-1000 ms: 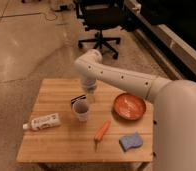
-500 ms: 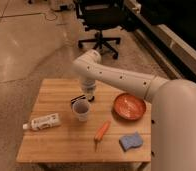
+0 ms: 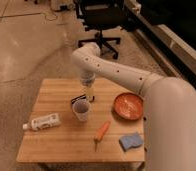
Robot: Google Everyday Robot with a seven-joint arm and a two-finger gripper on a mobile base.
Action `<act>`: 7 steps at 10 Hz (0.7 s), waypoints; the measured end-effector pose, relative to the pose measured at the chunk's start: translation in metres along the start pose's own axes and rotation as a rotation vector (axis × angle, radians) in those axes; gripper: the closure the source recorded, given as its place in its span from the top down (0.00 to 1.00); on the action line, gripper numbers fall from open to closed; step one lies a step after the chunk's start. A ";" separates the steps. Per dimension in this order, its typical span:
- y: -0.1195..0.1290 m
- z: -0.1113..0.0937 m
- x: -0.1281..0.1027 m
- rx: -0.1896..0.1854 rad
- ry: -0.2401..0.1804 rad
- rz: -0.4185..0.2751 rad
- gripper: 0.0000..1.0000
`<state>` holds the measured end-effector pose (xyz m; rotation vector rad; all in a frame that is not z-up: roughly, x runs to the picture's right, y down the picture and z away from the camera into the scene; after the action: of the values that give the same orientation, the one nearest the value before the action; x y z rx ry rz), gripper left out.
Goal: Place the eraser in the ceramic cup
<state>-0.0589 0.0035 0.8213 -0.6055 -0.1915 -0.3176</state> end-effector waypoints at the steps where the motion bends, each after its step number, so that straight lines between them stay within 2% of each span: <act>1: -0.009 0.001 -0.001 0.002 0.000 -0.008 0.80; 3: -0.025 0.009 -0.006 0.007 -0.003 -0.026 0.80; 4: -0.036 0.022 -0.013 0.016 -0.010 -0.041 0.80; 7: -0.049 0.038 -0.025 0.031 -0.021 -0.058 0.80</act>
<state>-0.1021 -0.0069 0.8714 -0.5735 -0.2338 -0.3635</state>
